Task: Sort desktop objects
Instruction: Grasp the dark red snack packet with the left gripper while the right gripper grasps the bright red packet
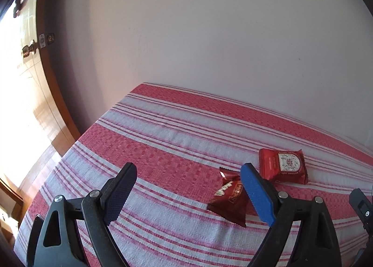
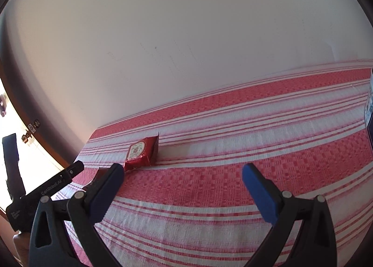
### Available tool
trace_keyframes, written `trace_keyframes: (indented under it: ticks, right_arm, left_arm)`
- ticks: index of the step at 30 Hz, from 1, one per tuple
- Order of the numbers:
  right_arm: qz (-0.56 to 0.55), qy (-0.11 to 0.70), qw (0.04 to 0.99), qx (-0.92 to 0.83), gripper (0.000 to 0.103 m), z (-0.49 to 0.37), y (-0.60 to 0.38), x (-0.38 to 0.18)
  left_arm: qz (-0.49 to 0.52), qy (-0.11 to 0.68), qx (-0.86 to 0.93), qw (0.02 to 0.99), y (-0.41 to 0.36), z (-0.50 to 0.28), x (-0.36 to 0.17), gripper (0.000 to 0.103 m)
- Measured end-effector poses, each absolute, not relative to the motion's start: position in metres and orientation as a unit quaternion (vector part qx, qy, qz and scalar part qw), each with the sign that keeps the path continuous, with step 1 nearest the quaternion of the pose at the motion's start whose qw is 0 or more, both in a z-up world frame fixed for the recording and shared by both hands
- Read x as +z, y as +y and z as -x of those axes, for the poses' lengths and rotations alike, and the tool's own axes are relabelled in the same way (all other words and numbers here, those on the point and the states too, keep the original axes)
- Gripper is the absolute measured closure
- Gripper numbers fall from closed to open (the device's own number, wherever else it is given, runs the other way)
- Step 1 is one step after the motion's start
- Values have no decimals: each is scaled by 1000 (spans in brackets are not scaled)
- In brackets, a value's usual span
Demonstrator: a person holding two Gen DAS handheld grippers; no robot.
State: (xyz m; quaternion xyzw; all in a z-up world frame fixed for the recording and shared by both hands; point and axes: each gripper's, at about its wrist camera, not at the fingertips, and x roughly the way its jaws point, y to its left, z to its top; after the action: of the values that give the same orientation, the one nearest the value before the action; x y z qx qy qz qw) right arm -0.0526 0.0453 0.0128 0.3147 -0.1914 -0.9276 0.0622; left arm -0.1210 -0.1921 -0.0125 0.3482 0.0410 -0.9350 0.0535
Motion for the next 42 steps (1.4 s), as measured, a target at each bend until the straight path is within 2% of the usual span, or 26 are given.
trace_keyframes:
  ticks: [4,7,10,11,12,14,19,25,28,34,42]
  right_arm:
    - [-320,-194,64,-925,0,53,46,12]
    - [-319,-193,62,-926,0,51,46,13]
    - [-319,-191,65,-926,0,51,44,13]
    - [-320,-191,66,-926,0,50,45,14]
    - [-322,-191,67,-925,0,50,45,14]
    - [-325,-193,67,-923,0,52,44,13]
    - [-334,-203,69,-918,0,55,47,9]
    - [-365,-187,123,-904,0,74,36,3]
    - [-364,-109,162,-911,0,90,16,14]
    - [-309,183,220,-907,1,117,-53,21]
    - [-342,286,310,-839,1,161,-94,4]
  left_arm:
    - [-368,-30,-929,9,-157,133,-25,11]
    - [-386,-81,-919,17,-138,143,-38,11]
    - [-416,-75,-906,18,-140,153,-46,11]
    - [-418,-59,-906,17,-145,153,-46,15]
    - [-421,-40,-906,13,-152,154,-45,37]
    - [-426,7,-905,-10,-160,150,-45,60]
    - [-424,-10,-905,-2,-155,147,-41,61]
    - [-381,66,-922,7,-167,128,-17,63]
    - [-338,62,-938,53,-175,118,0,63]
    - [-353,79,-929,72,-190,123,-4,62]
    - [-358,109,-925,72,-208,127,-6,63]
